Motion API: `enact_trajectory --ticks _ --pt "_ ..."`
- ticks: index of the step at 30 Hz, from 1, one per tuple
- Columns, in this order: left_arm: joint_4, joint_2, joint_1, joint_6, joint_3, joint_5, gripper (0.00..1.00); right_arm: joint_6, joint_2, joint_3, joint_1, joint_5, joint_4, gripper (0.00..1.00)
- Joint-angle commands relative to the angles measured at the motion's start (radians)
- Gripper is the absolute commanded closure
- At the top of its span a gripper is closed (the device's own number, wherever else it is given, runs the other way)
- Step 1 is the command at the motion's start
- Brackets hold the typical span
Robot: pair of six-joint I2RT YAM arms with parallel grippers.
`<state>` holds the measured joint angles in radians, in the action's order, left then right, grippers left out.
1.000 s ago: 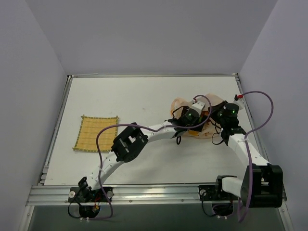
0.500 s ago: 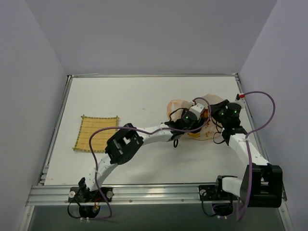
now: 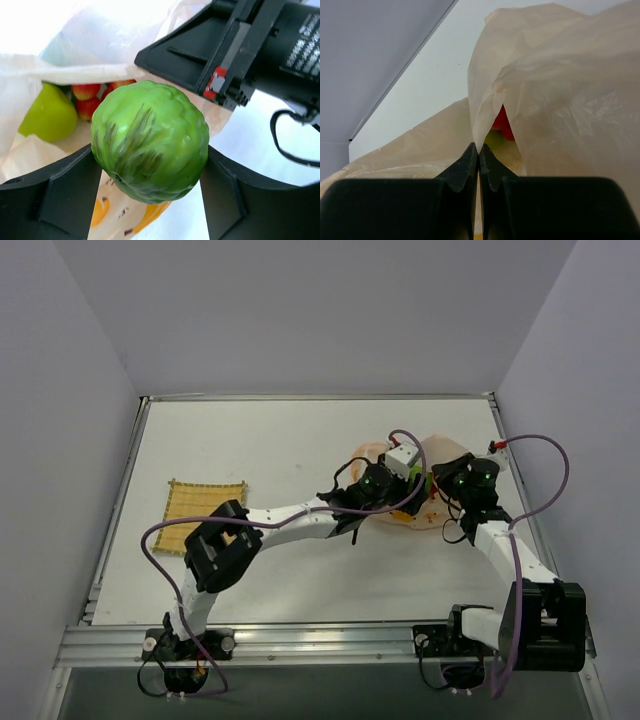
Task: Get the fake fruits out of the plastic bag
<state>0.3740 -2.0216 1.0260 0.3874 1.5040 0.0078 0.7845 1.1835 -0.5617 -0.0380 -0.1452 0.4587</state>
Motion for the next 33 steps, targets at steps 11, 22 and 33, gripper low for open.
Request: enact_trajectory --ticks 11,22,33 --pt "-0.073 0.649 -0.065 0.019 -0.476 -0.360 0.84 -0.019 -0.027 -0.009 0.007 -0.011 0.029 1.00" --pt "-0.454 0.959 -0.585 0.337 -0.777 -0.471 0.79 -0.041 -0.027 0.020 0.015 -0.079 0.077 1.00" --pt "-0.406 0.730 -0.782 0.419 -0.815 -0.503 0.68 -0.070 -0.027 0.016 0.013 -0.123 0.074 1.00"
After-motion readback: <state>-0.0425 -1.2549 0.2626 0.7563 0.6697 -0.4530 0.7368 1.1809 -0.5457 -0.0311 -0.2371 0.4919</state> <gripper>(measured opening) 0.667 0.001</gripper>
